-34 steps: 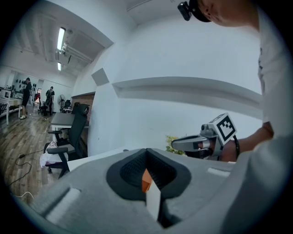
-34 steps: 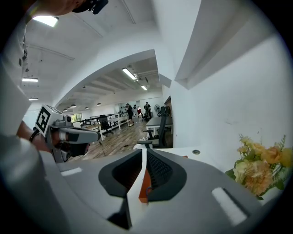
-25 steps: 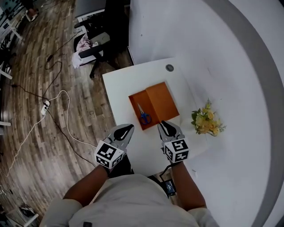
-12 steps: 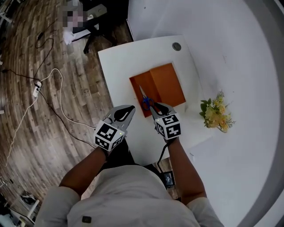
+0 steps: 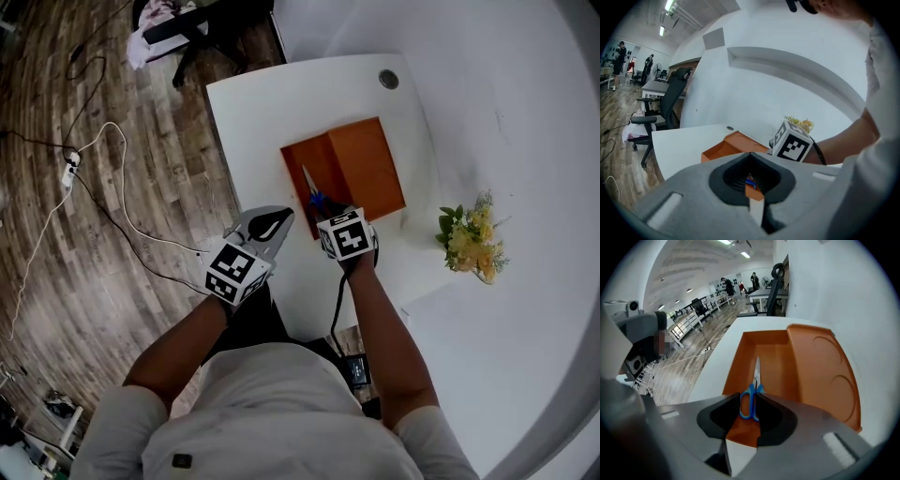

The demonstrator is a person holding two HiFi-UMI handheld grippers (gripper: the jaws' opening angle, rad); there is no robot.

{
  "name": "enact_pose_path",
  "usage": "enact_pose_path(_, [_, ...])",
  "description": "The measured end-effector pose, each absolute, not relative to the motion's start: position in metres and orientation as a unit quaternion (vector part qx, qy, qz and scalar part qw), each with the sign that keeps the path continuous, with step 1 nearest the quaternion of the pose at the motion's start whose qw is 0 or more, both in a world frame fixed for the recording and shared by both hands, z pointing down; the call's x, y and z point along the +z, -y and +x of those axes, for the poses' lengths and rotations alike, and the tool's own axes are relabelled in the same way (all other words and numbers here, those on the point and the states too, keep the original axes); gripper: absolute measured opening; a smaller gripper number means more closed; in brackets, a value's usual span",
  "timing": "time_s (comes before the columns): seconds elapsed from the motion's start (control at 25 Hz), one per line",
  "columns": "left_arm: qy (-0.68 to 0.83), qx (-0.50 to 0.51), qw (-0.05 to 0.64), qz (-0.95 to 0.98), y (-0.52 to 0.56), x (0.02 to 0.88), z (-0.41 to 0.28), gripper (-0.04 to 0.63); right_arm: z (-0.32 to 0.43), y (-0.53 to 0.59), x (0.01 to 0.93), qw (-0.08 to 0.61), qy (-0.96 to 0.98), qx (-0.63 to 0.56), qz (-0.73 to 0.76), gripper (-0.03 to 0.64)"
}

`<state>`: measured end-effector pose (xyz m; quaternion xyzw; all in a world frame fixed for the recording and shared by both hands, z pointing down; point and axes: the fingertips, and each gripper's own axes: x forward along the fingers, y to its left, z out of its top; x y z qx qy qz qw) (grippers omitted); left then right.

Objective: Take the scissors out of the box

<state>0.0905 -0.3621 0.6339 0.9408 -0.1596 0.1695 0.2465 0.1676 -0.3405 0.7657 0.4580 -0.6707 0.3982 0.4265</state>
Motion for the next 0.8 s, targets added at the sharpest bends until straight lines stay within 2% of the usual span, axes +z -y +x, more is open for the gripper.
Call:
enact_pose_path(0.28, [0.160,0.166,0.257,0.938,0.371,0.644,0.087,0.003,0.169,0.339,0.797,0.486,0.634,0.422,0.428,0.144])
enact_pose_path(0.8, [0.162,0.166,0.270,0.934,0.373,0.654,0.083,0.003,0.174,0.340,0.812,0.554,0.585,0.424,0.414,0.133])
